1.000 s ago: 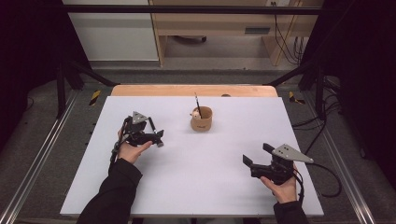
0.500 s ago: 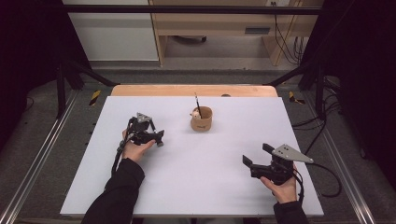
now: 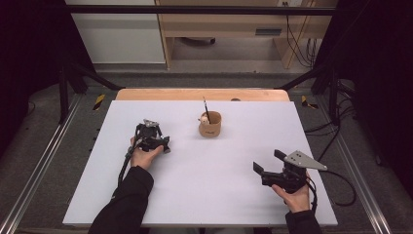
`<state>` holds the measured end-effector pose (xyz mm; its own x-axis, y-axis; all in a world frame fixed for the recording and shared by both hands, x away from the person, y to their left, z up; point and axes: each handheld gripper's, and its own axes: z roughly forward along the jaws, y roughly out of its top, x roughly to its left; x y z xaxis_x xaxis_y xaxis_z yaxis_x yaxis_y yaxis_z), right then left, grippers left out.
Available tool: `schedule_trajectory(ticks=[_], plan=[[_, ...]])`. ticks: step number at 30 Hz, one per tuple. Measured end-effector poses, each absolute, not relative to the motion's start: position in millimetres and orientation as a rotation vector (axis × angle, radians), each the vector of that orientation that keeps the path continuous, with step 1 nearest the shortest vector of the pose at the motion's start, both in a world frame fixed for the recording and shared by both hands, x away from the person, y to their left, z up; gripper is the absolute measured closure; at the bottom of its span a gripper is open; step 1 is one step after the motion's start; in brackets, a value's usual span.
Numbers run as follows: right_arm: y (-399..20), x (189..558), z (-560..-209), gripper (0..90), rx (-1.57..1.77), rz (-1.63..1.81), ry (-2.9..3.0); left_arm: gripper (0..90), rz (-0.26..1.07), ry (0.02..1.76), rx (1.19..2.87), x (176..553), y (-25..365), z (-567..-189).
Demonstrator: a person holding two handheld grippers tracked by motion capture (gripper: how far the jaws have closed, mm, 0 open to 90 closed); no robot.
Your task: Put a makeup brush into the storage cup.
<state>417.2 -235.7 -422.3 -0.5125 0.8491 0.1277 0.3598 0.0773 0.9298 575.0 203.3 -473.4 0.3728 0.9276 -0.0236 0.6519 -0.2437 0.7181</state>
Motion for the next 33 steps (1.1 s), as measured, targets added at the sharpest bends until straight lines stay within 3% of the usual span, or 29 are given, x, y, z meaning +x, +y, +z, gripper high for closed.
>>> schedule_trajectory(ticks=[16, 24, 33], plan=[[-234.2, 417.8, -423.4, 7.7, 1.192, 1.428, 1.914, 58.4, 0.508, 1.394, 1.984, 572.6, 206.0, -473.0], [-233.9, 418.0, -423.8, 7.7, 1.193, 1.424, 1.917, 72.8, 0.47, 1.391, 2.0, 571.1, 208.2, -471.4], [-234.1, 418.0, -423.9, 7.7, 1.192, 1.424, 1.918, 76.8, 0.436, 1.347, 2.039, 569.9, 210.9, -469.8]])
